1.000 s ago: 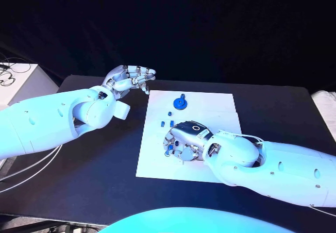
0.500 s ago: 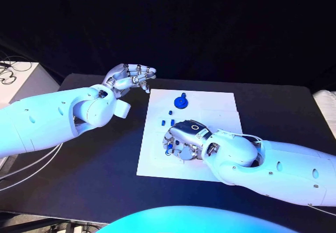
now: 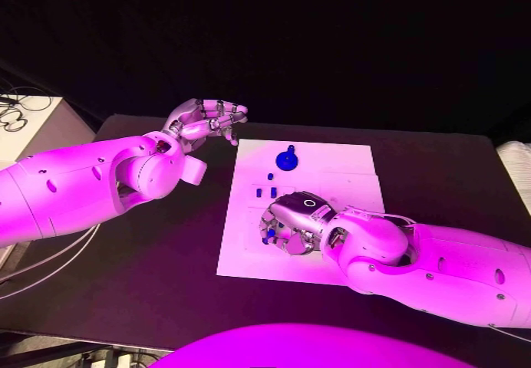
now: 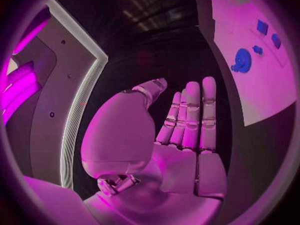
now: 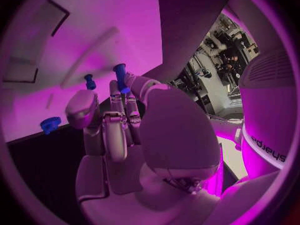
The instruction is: Assemble the parts on the task board
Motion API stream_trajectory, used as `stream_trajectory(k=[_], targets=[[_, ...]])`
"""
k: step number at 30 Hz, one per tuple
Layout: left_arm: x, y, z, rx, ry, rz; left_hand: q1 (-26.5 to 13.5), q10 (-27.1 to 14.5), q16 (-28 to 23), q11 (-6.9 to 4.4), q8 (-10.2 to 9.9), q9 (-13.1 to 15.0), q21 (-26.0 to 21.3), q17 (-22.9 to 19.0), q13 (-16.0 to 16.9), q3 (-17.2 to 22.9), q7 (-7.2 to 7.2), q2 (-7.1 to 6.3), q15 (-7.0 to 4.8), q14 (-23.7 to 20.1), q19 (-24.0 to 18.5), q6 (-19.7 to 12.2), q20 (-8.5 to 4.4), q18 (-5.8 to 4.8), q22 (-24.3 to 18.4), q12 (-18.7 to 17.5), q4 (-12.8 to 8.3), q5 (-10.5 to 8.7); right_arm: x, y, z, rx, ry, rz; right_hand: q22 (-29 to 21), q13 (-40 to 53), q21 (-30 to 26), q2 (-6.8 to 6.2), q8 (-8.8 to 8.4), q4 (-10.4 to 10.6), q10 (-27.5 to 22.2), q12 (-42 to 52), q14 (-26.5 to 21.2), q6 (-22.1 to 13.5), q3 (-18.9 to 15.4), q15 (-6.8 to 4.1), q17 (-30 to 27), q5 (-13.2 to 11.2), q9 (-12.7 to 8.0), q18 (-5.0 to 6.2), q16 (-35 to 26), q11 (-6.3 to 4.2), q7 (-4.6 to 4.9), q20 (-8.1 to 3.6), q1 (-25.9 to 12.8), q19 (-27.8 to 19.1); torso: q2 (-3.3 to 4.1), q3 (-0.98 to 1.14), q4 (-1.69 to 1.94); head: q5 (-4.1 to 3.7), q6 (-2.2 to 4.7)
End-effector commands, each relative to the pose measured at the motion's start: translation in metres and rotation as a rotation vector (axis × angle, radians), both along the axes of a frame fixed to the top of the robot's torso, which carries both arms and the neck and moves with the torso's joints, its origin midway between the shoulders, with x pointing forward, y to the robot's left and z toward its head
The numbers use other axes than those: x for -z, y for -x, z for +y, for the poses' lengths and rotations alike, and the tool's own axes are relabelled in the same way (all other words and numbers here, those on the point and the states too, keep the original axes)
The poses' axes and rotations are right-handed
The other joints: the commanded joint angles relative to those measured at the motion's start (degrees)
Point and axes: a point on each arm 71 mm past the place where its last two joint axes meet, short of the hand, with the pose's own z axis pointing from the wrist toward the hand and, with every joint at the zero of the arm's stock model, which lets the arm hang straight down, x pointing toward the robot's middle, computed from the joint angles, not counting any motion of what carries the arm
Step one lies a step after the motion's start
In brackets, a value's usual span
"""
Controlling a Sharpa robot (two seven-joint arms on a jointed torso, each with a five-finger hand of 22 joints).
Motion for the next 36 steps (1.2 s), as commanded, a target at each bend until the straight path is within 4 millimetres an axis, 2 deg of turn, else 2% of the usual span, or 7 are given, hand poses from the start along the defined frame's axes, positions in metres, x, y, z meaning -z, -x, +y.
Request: stream_trajectory(k=[1, 17, 21, 22, 29, 36], targets=[[-0.0010, 0.0005, -0.0017, 0.014, 0.010, -0.002, 0.30, -0.50, -0.19, 0.03, 0.28, 0.07, -0.21, -0.06, -0.09, -0.21, 0.38, 0.33, 0.04, -0.37, 0.37, -0.35, -0.15, 0.83, -0.07, 0.39, 0.08, -0.05, 0.0006, 0.0028, 0.0004, -0.008, 0.008, -0.004, 0.03, 0.13, -0.25, 0.47, 0.19, -0.92, 5.53, 0.14, 3.92, -0.20, 0.62, -0.19, 5.72, 0.18, -0.02, -0.82, 0.05, -5.29, 0.16, -0.12, 0.02, -0.42, -0.01, 0.00, -0.06, 0.05, -0.05], [-0.0010, 0.0007, -0.0011, 0.013, 0.009, -0.002, 0.30, -0.50, -0.19, 0.03, 0.28, 0.07, -0.21, -0.06, -0.09, -0.21, 0.38, 0.33, 0.04, -0.37, 0.37, -0.35, -0.15, 0.83, -0.07, 0.39, 0.08, -0.05, 0.0025, 0.0011, -0.0010, 0.005, 0.030, -0.014, -0.55, 0.23, -1.08, 0.42, 0.12, -1.37, 5.28, -0.27, 3.80, -0.44, 0.89, -0.12, 5.25, 0.17, 0.12, -0.66, -0.20, -5.19, 0.24, -0.07, -0.56, -0.81, -0.03, -0.10, -0.04, 0.18, -0.09], [-0.0011, 0.0009, -0.0010, 0.012, 0.009, -0.001, 0.30, -0.50, -0.19, 0.03, 0.28, 0.07, -0.21, -0.06, -0.09, -0.21, 0.38, 0.33, 0.04, -0.37, 0.37, -0.35, -0.15, 0.83, -0.07, 0.39, 0.08, -0.05, 0.0041, 0.0000, 0.0002, 0.001, 0.046, -0.013, -1.27, 0.17, -2.27, 0.15, -0.87, -1.90, 3.77, -1.60, 3.69, -1.99, 1.19, 0.35, 4.91, 0.20, -0.08, -0.50, -0.43, -4.60, 0.66, 0.25, -1.95, -1.43, -0.03, -0.11, -0.07, 0.19, -0.15], [-0.0011, 0.0009, -0.0011, 0.013, 0.009, -0.001, 0.30, -0.50, -0.19, 0.03, 0.28, 0.07, -0.21, -0.06, -0.09, -0.21, 0.38, 0.33, 0.04, -0.37, 0.37, -0.35, -0.15, 0.83, -0.07, 0.39, 0.08, -0.05, 0.0051, -0.0003, 0.0010, -0.002, 0.054, -0.010, -1.74, 0.02, -3.03, -0.42, -1.86, -1.94, 2.56, -2.52, 3.58, -3.40, 1.33, 0.78, 4.46, 0.23, -0.47, -0.41, -0.68, -4.09, 1.09, 0.57, -3.01, -1.81, -0.02, -0.11, -0.06, 0.21, -0.18], [-0.0010, 0.0009, -0.0009, 0.012, 0.008, -0.001, 0.30, -0.50, -0.19, 0.03, 0.28, 0.07, -0.21, -0.06, -0.09, -0.21, 0.38, 0.33, 0.04, -0.37, 0.37, -0.35, -0.15, 0.83, -0.07, 0.39, 0.08, -0.05, 0.0077, -0.0002, 0.0034, -0.012, 0.067, -0.003, -3.41, -1.21, -5.66, -2.86, -4.95, -1.74, -1.86, -5.69, 3.37, -7.42, 1.77, 2.35, 3.56, 0.57, -1.81, -0.01, -1.17, -2.20, 2.59, 1.96, -6.18, -2.79, -0.02, -0.03, -0.01, 0.25, -0.37], [-0.0008, 0.0008, -0.0008, 0.013, 0.008, 0.002, 0.36, -0.69, -0.15, 0.03, 0.38, 0.07, -0.33, -0.11, -0.14, -0.37, 0.39, 0.34, 0.05, -0.39, 0.46, -0.45, -0.14, 0.84, -0.16, 0.59, 0.19, -0.05, 0.0067, 0.0009, 0.0026, -0.015, 0.052, -0.006, -4.02, -1.65, -6.58, -3.55, -5.78, -2.00, -3.08, -6.19, 3.26, -8.55, 1.77, 2.60, 3.13, 0.60, -2.22, 0.20, -1.38, -1.92, 2.64, 2.29, -6.54, -3.07, -0.05, -0.04, -0.06, 0.00, -0.18]])
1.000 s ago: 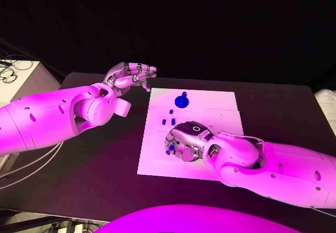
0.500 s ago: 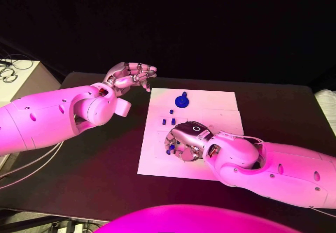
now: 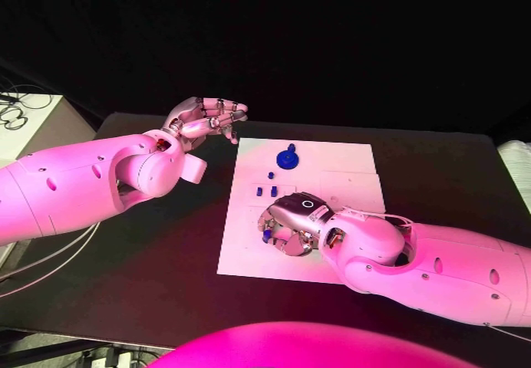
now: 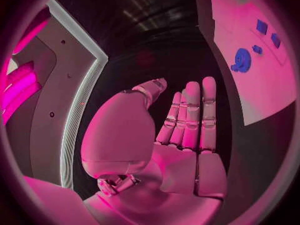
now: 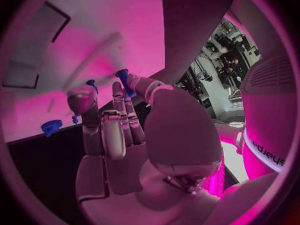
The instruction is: Assemble the parts on the task board
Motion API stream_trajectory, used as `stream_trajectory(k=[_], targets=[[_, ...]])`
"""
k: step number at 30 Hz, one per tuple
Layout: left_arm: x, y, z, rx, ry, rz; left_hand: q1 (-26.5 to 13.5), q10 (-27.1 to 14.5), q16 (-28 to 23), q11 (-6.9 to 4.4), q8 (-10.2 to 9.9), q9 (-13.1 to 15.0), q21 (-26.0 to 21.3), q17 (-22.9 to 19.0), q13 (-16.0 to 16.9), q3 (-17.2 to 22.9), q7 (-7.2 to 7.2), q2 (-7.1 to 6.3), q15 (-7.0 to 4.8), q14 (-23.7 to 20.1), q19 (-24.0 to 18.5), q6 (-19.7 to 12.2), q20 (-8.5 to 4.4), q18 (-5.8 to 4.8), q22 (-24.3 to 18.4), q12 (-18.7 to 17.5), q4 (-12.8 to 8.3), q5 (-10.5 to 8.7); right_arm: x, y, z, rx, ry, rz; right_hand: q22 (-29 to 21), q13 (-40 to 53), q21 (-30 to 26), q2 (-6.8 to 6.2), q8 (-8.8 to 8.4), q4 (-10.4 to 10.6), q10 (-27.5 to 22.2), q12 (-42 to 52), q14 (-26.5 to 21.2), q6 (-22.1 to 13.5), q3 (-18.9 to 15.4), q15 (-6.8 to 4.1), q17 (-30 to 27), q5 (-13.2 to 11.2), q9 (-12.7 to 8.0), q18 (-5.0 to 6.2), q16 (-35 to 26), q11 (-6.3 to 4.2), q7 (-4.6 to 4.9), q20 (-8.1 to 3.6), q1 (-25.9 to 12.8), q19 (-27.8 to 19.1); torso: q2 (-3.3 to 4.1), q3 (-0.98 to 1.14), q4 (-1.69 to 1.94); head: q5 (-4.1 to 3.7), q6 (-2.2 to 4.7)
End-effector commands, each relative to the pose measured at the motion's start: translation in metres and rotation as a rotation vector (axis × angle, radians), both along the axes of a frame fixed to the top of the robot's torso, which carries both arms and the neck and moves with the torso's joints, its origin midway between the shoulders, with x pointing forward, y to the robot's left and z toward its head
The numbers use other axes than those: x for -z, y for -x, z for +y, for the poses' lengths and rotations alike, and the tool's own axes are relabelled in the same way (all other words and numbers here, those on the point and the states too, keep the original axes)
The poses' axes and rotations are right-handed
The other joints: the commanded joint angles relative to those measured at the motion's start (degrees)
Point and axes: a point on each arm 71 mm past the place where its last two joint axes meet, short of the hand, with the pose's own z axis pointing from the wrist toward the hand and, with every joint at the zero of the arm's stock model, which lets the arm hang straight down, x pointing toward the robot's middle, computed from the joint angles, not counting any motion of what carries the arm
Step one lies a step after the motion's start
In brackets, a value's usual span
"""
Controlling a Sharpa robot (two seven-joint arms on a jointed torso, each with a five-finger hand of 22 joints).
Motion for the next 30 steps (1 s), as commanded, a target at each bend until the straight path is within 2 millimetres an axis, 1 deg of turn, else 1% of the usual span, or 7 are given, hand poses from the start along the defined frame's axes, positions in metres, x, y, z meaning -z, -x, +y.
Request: stream_trajectory(k=[1, 9, 14, 19, 21, 25, 30], targets=[[-0.001, 0.000, -0.002, 0.014, 0.009, 0.000, 0.36, -0.27, -0.15, 0.03, 0.38, 0.09, -0.33, -0.05, -0.05, -0.20, 0.39, 0.34, 0.05, -0.39, 0.46, -0.45, -0.14, 0.84, -0.05, 0.20, 0.02, -0.05, 0.000, 0.002, 0.000, -0.014, 0.010, -0.003, -0.23, -0.15, -0.64, -0.48, -0.47, 0.11, -0.70, -0.35, 3.27, -0.50, -0.07, 0.37, 3.11, -0.23, -0.14, 0.21, -0.28, 0.06, 0.04, 0.26, -0.26, -0.21, -0.03, 0.04, -0.03, -0.15, 0.11], [-0.001, 0.000, -0.002, 0.015, 0.009, 0.001, 0.36, -0.27, -0.15, 0.03, 0.38, 0.09, -0.33, -0.05, -0.05, -0.20, 0.39, 0.34, 0.05, -0.39, 0.46, -0.45, -0.14, 0.84, -0.05, 0.20, 0.02, -0.05, -0.003, 0.001, -0.004, -0.002, -0.030, -0.021, -4.23, -1.33, -6.25, -1.43, -1.80, 0.04, -4.94, -1.17, 2.29, -2.20, -3.08, 0.94, -0.13, 0.73, -0.85, 1.13, -2.10, 0.78, 0.62, 0.93, -1.23, -2.31, -0.02, 0.04, 0.01, -0.06, 0.20], [-0.001, 0.000, -0.002, 0.015, 0.009, 0.001, 0.36, -0.27, -0.15, 0.03, 0.38, 0.09, -0.33, -0.05, -0.05, -0.20, 0.39, 0.34, 0.05, -0.39, 0.46, -0.45, -0.14, 0.84, -0.05, 0.20, 0.02, -0.05, -0.006, 0.001, -0.007, 0.010, -0.065, -0.038, -10.93, -1.37, -15.69, 1.44, -3.07, 1.14, -10.47, 0.07, 0.10, -3.58, -14.20, 1.65, -6.35, 1.11, -1.90, 2.58, -5.76, 1.71, 1.11, 1.62, 2.47, -5.47, 0.00, 0.07, -0.02, -0.16, 0.37], [0.000, 0.000, -0.002, 0.014, 0.008, 0.001, 0.36, -0.27, -0.15, 0.03, 0.38, 0.09, -0.33, -0.05, -0.05, -0.20, 0.39, 0.34, 0.05, -0.39, 0.46, -0.45, -0.14, 0.84, -0.05, 0.20, 0.02, -0.05, -0.013, 0.003, -0.016, 0.026, -0.130, -0.049, -12.98, -1.45, -19.05, 1.98, -3.44, 6.15, -13.70, 2.52, -0.51, -4.93, -22.45, 1.91, -8.09, 1.59, -3.09, 2.80, -6.45, 1.85, 1.03, 1.86, 6.55, -5.57, -0.05, 0.06, -0.11, -0.48, 0.63], [0.000, 0.000, -0.001, 0.013, 0.008, 0.001, 0.36, -0.27, -0.15, 0.03, 0.38, 0.09, -0.33, -0.05, -0.05, -0.20, 0.39, 0.34, 0.05, -0.39, 0.46, -0.45, -0.14, 0.84, -0.05, 0.20, 0.02, -0.05, -0.017, 0.003, -0.021, 0.036, -0.154, -0.048, -13.67, -1.41, -20.30, 1.74, -3.28, 10.25, -14.80, 3.96, -0.72, -5.91, -26.00, 1.99, -8.72, 2.17, -3.70, 2.85, -6.60, 1.88, 0.90, 1.97, 9.24, -5.38, -0.09, 0.06, -0.14, -0.74, 0.85], [0.000, -0.001, -0.002, 0.014, 0.008, 0.002, 0.36, -0.27, -0.15, 0.03, 0.38, 0.09, -0.33, -0.05, -0.05, -0.20, 0.39, 0.34, 0.05, -0.39, 0.46, -0.45, -0.14, 0.84, -0.05, 0.20, 0.02, -0.05, -0.028, -0.001, -0.038, 0.070, -0.204, -0.041, -14.78, -1.22, -22.01, 2.07, -3.31, 13.69, -13.15, 6.09, -0.92, -6.48, -27.73, 1.65, -9.92, 3.03, -4.19, 3.15, -7.26, 1.49, 1.58, 1.68, 10.39, -5.26, -0.19, 0.10, -0.12, -1.60, 1.53], [0.000, -0.001, 0.000, 0.011, 0.007, 0.002, 0.37, -0.32, -0.14, 0.04, 0.41, 0.09, -0.38, -0.07, -0.07, -0.26, 0.40, 0.35, 0.06, -0.40, 0.48, -0.48, -0.13, 0.84, -0.08, 0.27, 0.08, -0.06, -0.043, -0.015, -0.077, 0.189, -0.274, 0.034, -10.09, -0.60, -15.75, 3.52, -2.36, 13.88, -7.03, 9.29, 1.04, -4.57, -27.30, 1.16, -5.90, 3.22, -4.16, 2.07, -4.93, 0.90, 1.46, 1.20, 9.76, -1.83, -0.30, 0.22, -0.48, -3.38, 2.58]])
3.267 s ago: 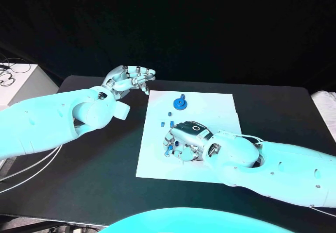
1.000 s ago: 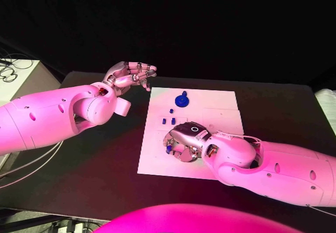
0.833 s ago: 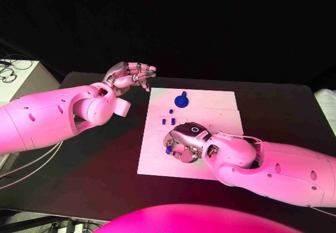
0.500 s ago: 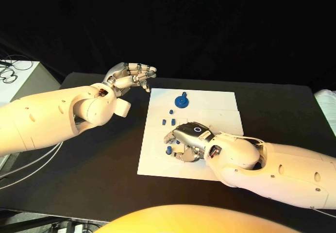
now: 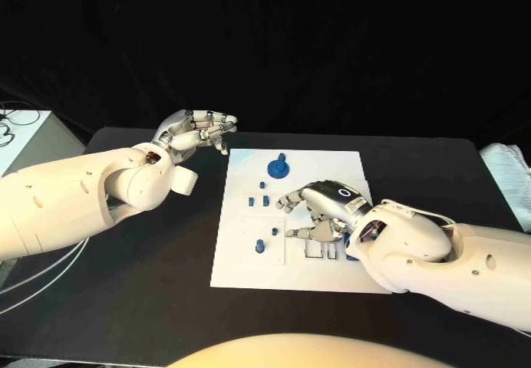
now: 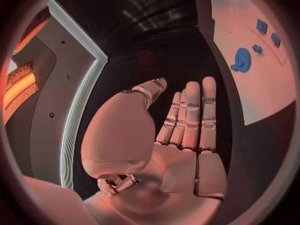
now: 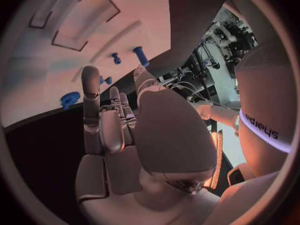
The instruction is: Assemble the parts on the task board
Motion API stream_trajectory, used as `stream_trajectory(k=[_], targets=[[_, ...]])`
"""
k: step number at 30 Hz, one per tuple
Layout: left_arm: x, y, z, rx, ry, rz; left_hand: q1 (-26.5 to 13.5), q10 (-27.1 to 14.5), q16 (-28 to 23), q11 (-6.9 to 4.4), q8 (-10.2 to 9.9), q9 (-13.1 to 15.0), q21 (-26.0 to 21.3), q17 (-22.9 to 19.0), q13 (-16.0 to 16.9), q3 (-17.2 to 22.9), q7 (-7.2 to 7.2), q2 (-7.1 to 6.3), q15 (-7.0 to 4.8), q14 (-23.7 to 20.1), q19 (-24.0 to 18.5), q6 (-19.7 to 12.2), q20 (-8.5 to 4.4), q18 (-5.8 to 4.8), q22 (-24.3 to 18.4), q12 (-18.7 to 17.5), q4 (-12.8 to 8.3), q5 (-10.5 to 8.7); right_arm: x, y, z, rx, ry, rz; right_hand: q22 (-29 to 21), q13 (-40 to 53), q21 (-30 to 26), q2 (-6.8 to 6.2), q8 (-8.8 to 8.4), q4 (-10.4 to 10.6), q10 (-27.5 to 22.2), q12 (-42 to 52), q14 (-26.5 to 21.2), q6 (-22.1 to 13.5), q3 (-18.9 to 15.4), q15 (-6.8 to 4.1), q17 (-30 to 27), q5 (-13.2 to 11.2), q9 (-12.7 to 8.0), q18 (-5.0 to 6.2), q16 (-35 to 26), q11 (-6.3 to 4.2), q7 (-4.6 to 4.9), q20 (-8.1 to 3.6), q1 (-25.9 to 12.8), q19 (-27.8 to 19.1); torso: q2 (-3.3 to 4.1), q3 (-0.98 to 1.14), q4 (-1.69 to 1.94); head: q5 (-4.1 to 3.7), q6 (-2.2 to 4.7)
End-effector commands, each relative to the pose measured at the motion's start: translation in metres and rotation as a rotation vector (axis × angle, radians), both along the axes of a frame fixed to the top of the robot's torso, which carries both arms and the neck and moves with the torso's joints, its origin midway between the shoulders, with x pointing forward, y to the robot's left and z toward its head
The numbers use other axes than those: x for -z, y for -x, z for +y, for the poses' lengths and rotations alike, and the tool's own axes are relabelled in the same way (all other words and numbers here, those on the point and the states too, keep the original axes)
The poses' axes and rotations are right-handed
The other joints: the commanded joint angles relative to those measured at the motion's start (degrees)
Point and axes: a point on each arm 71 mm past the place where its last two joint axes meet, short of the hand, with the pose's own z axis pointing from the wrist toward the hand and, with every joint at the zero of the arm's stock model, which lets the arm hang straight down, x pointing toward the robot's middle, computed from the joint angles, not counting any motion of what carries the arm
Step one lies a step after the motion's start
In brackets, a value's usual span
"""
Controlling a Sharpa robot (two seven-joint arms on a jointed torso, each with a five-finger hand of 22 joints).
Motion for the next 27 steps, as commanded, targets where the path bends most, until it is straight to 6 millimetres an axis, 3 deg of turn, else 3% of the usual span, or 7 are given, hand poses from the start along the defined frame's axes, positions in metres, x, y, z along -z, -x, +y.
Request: stream_trajectory(k=[1, 4, 8, 10, 11, 13, 27], targets=[[0.000, 0.001, -0.001, 0.014, 0.010, -0.001, 0.37, -0.33, -0.14, 0.04, 0.22, 0.10, -0.38, -0.08, -0.07, -0.27, 0.39, 0.35, 0.06, -0.40, 0.35, -0.48, -0.01, 0.84, -0.09, 0.27, 0.08, -0.06, -0.010, -0.009, -0.025, 0.092, -0.143, 0.112, 3.26, 0.75, 4.33, 1.39, 1.18, 0.25, 5.99, 2.42, 1.73, 2.23, 0.47, -0.53, 2.71, 0.29, 0.09, -0.81, 1.58, -0.71, -0.19, -0.33, -1.09, 2.34, -0.21, 0.09, -0.39, -1.65, 0.95], [0.001, 0.002, 0.000, 0.014, 0.010, 0.001, 0.37, -0.33, -0.14, 0.04, 0.23, 0.10, -0.38, -0.08, -0.07, -0.27, 0.39, 0.36, 0.06, -0.40, 0.36, -0.48, -0.01, 0.84, -0.09, 0.29, 0.10, -0.06, -0.016, -0.020, -0.055, 0.210, -0.190, 0.192, 6.70, 2.57, 8.68, 3.39, 1.67, 0.27, 12.32, 4.50, 2.79, 2.71, -2.80, -1.12, 6.43, -1.26, -0.18, -1.55, 3.64, -1.49, -0.51, -0.87, -10.29, 4.45, -0.46, 0.09, -0.52, -2.86, 1.37], [0.004, 0.004, 0.005, 0.009, 0.009, 0.006, 0.37, -0.33, -0.14, 0.04, 0.23, 0.10, -0.39, -0.08, -0.07, -0.28, 0.39, 0.37, 0.06, -0.40, 0.36, -0.48, -0.01, 0.84, -0.09, 0.30, 0.10, -0.06, -0.019, -0.026, -0.095, 0.347, -0.205, 0.282, 9.23, 8.29, 11.60, 3.41, 4.05, 0.33, 17.69, 9.97, 3.31, 3.15, -6.33, -2.56, 8.88, 0.20, 0.58, -2.07, 4.99, -3.14, -2.01, -2.03, -11.04, 5.62, -0.69, 0.17, -0.63, -4.32, 1.77], [0.005, 0.005, 0.007, 0.025, 0.016, 0.009, 0.38, -0.37, -0.15, 0.03, 0.22, 0.09, -0.44, -0.10, -0.08, -0.44, 0.38, 0.12, 0.06, -0.45, 0.35, -0.58, 0.00, 0.83, -0.12, 0.36, 0.05, -0.08, -0.016, -0.025, -0.114, 0.400, -0.169, 0.343, 13.02, 28.57, 16.24, 3.96, 5.92, 0.47, 21.45, 28.63, 4.13, 2.09, -9.03, -3.20, 12.20, -0.37, 1.37, -2.76, 6.81, -3.94, -2.59, -3.05, -10.45, 7.18, -0.90, 0.33, -0.68, -5.23, 1.95], [0.006, 0.006, 0.007, 0.034, 0.019, 0.010, 0.44, -0.45, -0.16, 0.02, 0.21, 0.07, -0.48, -0.12, -0.10, -0.56, 0.35, -0.09, 0.06, -0.50, 0.34, -0.66, 0.01, 0.83, -0.14, 0.38, -0.03, -0.09, -0.015, -0.024, -0.121, 0.414, -0.144, 0.362, 15.01, 51.38, 18.34, 4.71, 8.64, 0.78, 22.82, 48.89, 4.56, 1.86, -11.35, -4.21, 14.53, -0.51, 2.42, -3.22, 8.05, -3.49, -2.86, -3.16, -9.71, 7.65, -0.92, 0.37, -0.70, -5.66, 2.10], [0.007, 0.008, 0.007, 0.051, 0.023, 0.011, 0.68, -0.60, -0.19, -0.01, 0.21, 0.06, -0.55, -0.14, -0.13, -0.69, 0.28, -0.35, 0.04, -0.57, 0.32, -0.78, 0.00, 0.84, -0.18, 0.41, -0.24, -0.10, -0.012, -0.023, -0.131, 0.433, -0.084, 0.381, 18.19, 68.76, 21.95, 6.19, 11.38, 0.35, 25.78, 62.93, 5.23, 0.64, -13.41, -3.21, 17.77, -0.24, 3.06, -3.85, 9.59, -3.90, -2.89, -2.88, -8.01, 8.57, -0.99, 0.40, -0.81, -6.47, 2.24], [0.011, 0.010, 0.005, 0.072, 0.024, 0.019, 0.80, -0.87, -0.20, 0.01, 0.26, 0.07, -0.62, -0.17, -0.21, -0.85, 0.30, -0.51, 0.04, -0.63, 0.31, -0.82, -0.01, 0.83, -0.22, 0.35, -0.35, -0.13, -0.003, -0.012, -0.149, 0.516, 0.118, 0.313, 24.15, 80.60, 29.06, 8.36, 16.31, 0.49, 31.34, 71.66, 6.25, 3.73, -18.12, -3.80, 22.53, 1.27, 3.11, -4.96, 11.70, -4.94, -4.14, -3.30, -11.01, 10.46, -1.30, 0.42, -0.87, -7.27, 1.93]])
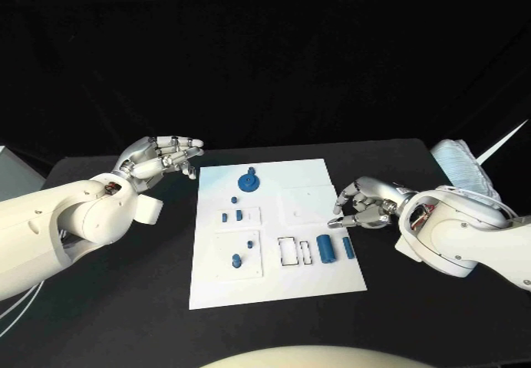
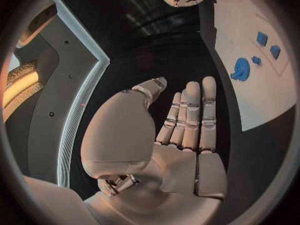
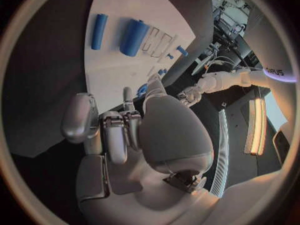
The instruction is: Assemble the parts on the task board
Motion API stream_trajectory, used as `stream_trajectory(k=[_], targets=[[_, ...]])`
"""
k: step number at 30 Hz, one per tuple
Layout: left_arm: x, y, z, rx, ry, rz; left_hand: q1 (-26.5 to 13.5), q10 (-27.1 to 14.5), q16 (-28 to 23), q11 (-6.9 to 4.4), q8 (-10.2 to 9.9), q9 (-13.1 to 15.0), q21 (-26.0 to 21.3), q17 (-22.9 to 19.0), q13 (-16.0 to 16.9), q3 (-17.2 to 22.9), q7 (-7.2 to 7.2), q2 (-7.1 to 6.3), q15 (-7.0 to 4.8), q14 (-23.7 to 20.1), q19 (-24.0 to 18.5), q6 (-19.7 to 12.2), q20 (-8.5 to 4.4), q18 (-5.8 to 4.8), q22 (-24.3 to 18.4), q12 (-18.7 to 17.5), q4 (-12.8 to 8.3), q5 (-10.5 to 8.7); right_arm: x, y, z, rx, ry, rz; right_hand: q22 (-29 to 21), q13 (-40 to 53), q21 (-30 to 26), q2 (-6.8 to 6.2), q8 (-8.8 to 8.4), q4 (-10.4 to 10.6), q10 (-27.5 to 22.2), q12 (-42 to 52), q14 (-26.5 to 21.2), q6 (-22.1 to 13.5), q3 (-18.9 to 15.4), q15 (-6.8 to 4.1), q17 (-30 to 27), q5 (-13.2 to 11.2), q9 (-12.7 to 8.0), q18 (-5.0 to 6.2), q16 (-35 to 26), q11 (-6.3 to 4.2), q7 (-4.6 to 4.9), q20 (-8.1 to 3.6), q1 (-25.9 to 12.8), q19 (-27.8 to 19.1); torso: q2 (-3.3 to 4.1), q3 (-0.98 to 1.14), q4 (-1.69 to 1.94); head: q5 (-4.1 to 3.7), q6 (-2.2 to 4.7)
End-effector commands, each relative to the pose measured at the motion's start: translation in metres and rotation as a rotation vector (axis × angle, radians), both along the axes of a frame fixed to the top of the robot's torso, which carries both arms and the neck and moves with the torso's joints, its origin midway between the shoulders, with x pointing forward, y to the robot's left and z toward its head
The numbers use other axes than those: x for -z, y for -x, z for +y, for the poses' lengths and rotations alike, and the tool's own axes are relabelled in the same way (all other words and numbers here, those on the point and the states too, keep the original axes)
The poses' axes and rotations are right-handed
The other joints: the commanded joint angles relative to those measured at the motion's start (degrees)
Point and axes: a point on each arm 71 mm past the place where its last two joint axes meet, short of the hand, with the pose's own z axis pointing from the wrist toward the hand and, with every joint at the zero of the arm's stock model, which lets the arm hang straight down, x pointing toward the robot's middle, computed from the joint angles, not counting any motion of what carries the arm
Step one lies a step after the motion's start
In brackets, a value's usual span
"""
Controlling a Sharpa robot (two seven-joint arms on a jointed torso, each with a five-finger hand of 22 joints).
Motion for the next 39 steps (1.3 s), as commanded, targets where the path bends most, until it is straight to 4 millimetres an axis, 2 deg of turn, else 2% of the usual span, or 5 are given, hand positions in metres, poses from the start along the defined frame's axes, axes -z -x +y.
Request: stream_trajectory(k=[1, 8, 13, 24, 39], targets=[[-0.001, 0.001, -0.003, 0.030, 0.013, -0.011, 0.37, -0.45, -0.20, 0.00, 0.23, 0.03, -0.40, -0.09, -0.08, -0.21, 0.51, -0.09, -0.17, -0.41, 0.22, -0.19, 0.08, 0.84, -0.06, 0.13, -0.04, -0.13, 0.003, 0.003, -0.003, 0.021, 0.103, 0.007, 0.84, 10.16, 1.02, 0.09, 0.58, 0.05, 2.87, 0.52, 5.82, 1.02, -0.81, -0.57, 14.88, 0.63, -0.13, -0.95, 0.42, -0.65, -0.24, -0.12, -1.50, 0.67, 0.01, -0.01, -0.04, -0.08, -0.26], [-0.001, 0.001, -0.002, 0.026, 0.011, -0.011, 0.31, -0.49, -0.19, 0.02, 0.25, 0.04, -0.41, -0.09, -0.10, -0.25, 0.53, -0.03, -0.16, -0.41, 0.23, -0.19, 0.08, 0.84, -0.07, 0.13, 0.03, -0.14, 0.011, 0.009, -0.001, 0.039, 0.156, 0.049, 2.16, 10.69, 2.42, -0.79, 1.21, 0.16, 3.15, 0.70, 5.86, 2.07, -1.54, -0.93, 15.05, 1.33, -0.38, -1.21, 0.49, -1.06, -0.72, -0.48, -6.18, 1.02, 0.09, -0.06, -0.18, -0.03, -0.56], [-0.001, 0.001, -0.002, 0.025, 0.011, -0.012, 0.27, -0.52, -0.19, 0.03, 0.27, 0.04, -0.42, -0.09, -0.11, -0.27, 0.54, 0.02, -0.15, -0.40, 0.23, -0.18, 0.08, 0.83, -0.08, 0.13, 0.08, -0.14, 0.020, 0.013, 0.007, 0.034, 0.168, 0.060, 2.30, 10.59, 2.40, -1.37, 1.26, 0.18, 3.05, 0.51, 5.86, 2.05, -1.01, -0.95, 15.05, 2.22, -0.52, -1.21, 0.49, -1.08, -0.74, -0.52, -7.68, 0.98, 0.17, 0.05, -0.23, 0.05, -0.86], [-0.001, 0.002, -0.002, 0.024, 0.011, -0.012, 0.27, -0.52, -0.19, 0.03, 0.27, 0.04, -0.42, -0.09, -0.11, -0.27, 0.54, 0.02, -0.15, -0.40, 0.23, -0.18, 0.08, 0.83, -0.08, 0.13, 0.08, -0.14, 0.041, 0.017, 0.021, 0.009, 0.195, 0.089, 2.53, 10.59, 2.56, -1.72, 1.30, 0.19, 3.03, 0.42, 5.86, 2.03, -0.53, -0.95, 15.05, 2.82, -0.63, -1.25, 0.49, -1.08, -0.74, -0.52, -8.86, 0.99, 0.13, 0.03, -0.11, -0.04, -1.28], [-0.001, 0.002, -0.002, 0.022, 0.009, -0.010, 0.17, -0.58, -0.16, 0.06, 0.30, 0.04, -0.46, -0.10, -0.14, -0.33, 0.57, 0.18, -0.13, -0.38, 0.25, -0.19, 0.10, 0.83, -0.10, 0.14, 0.23, -0.12, 0.056, 0.017, 0.035, -0.026, 0.232, 0.093, 2.49, 10.44, 2.34, -1.76, 1.44, 0.13, 2.90, 0.20, 5.86, 2.18, -0.01, -0.96, 15.05, 2.87, -0.67, -1.21, 0.49, -1.11, -0.78, -0.51, -9.47, 0.91, 0.10, -0.02, -0.11, 0.04, -1.70]])
